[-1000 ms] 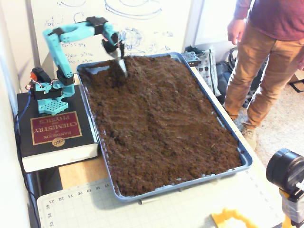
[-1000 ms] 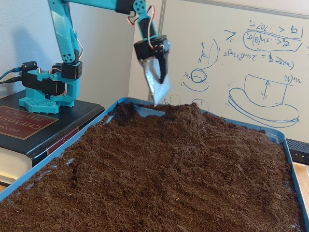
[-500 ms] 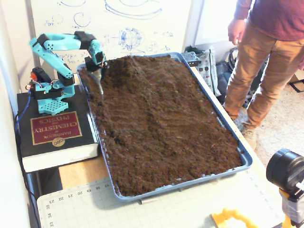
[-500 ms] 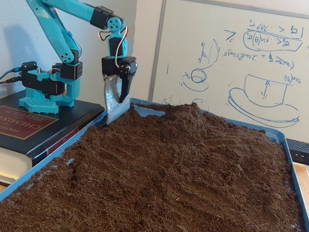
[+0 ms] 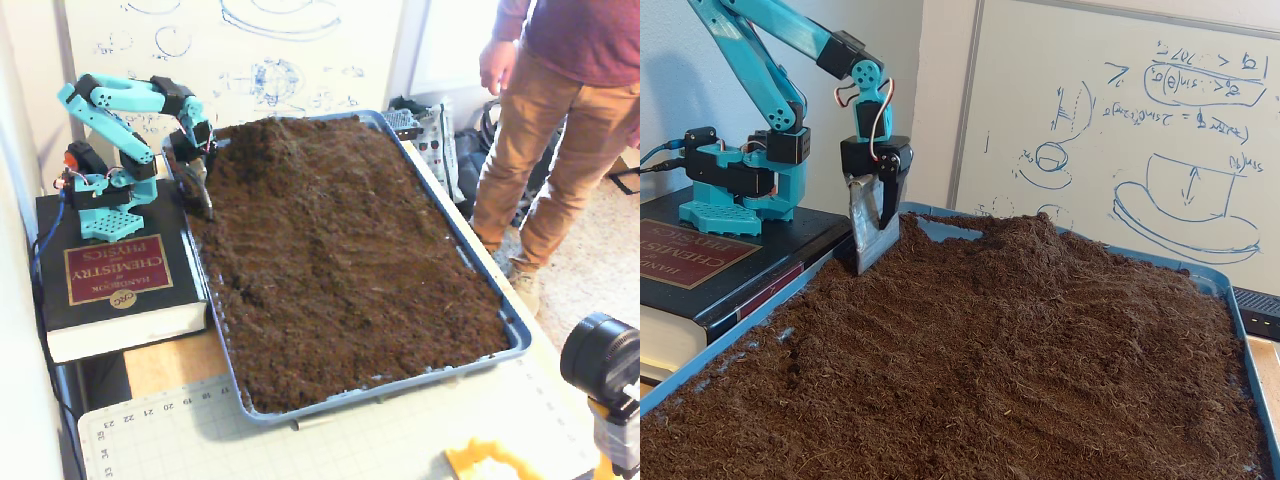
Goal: Build a berm.
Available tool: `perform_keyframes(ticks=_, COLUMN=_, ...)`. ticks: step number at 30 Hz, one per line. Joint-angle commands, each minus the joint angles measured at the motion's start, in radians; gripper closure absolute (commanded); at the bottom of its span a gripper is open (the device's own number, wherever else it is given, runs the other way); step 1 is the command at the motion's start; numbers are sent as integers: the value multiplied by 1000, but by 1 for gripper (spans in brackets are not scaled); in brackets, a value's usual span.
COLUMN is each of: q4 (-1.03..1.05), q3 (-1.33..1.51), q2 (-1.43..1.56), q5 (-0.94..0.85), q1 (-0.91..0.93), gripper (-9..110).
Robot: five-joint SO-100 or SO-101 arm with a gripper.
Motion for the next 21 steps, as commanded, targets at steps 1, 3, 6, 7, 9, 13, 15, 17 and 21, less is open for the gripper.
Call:
perform_keyframes(ticks=1, q4=-34, q3=6, q2=31, q5=-9, q1=-8, gripper=101)
perform_keyframes(ticks=3, q4=-34, q3=26, q2=25, q5=-15, q1=-9, gripper=101)
perform_keyframes(ticks=6, q4=-34, q3=43, q2=-20, q5=-44, q1=-9, gripper=101)
perform_keyframes(ticks=7, q4=-34, q3=43, q2=-37, q5=-57, q1=-6, gripper=101)
perform_keyframes(ticks=9, q4=-43, q3=37, q2=-60, q5=-72, q1=2, gripper=101)
perform_keyframes(ticks=13, q4=-46, q3=0, q2=-109, q5=-75, q1=5, gripper=101)
perform_keyframes(ticks=15, q4=-46, q3=-37, q2=-152, q5=-75, q1=6, gripper=101)
perform_keyframes(ticks=17, q4=-46, q3=-84, q2=-204, q5=-75, q1=8, gripper=101)
perform_keyframes(ticks=21, q4=-46, q3=-198, q2=-298, q5=-71, q1=34, gripper=101)
